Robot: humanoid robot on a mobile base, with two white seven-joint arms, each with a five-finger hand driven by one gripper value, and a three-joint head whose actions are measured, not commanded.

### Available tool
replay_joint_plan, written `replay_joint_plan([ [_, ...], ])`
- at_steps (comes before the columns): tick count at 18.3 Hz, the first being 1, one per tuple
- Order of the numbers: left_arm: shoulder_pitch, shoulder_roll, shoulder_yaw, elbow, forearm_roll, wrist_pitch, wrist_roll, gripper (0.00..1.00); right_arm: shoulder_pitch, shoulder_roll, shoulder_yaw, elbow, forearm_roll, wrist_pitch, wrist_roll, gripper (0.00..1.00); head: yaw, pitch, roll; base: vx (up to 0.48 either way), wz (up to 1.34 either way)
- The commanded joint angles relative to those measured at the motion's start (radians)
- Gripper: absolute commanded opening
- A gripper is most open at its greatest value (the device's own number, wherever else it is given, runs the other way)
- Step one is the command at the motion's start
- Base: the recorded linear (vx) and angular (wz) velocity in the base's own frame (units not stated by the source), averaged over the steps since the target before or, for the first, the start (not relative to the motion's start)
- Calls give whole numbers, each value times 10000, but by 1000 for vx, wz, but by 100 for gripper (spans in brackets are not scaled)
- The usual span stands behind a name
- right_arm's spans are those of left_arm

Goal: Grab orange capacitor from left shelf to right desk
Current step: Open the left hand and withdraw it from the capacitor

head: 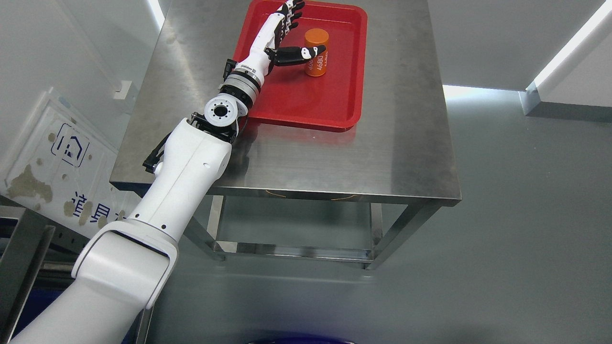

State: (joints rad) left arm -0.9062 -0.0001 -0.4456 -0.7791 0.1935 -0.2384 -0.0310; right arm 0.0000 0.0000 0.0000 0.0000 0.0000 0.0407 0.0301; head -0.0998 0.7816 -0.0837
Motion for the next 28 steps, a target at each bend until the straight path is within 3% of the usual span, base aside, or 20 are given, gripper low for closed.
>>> replay_joint_plan([
  [1, -158, 175, 1613, -750, 13, -270, -317, 100, 337, -175, -123, -230, 0, -8, 6, 100, 0, 0, 0, 0, 0],
  [5, 1004, 228, 3578, -2372, -2, -102, -1100, 100, 337, -175, -123, -230, 0, -8, 6, 100, 0, 0, 0, 0, 0],
  [10, 3766, 1426, 4883, -5887, 29, 802, -1116, 99, 337, -175, -108, -230, 0, -8, 6, 100, 0, 0, 0, 0, 0],
  [15, 4214, 1474, 6004, -8067, 303, 1935, -1116, 98, 337, -175, -123, -230, 0, -8, 6, 100, 0, 0, 0, 0, 0],
  [22, 5775, 293, 5411, -8668, 397, 2078, -1223, 99, 337, -175, -108, -230, 0, -8, 6, 100, 0, 0, 0, 0, 0],
  [28, 6255, 430, 4916, -8730, 397, 2046, -1362, 99, 337, -175, -123, -230, 0, -8, 6, 100, 0, 0, 0, 0, 0],
])
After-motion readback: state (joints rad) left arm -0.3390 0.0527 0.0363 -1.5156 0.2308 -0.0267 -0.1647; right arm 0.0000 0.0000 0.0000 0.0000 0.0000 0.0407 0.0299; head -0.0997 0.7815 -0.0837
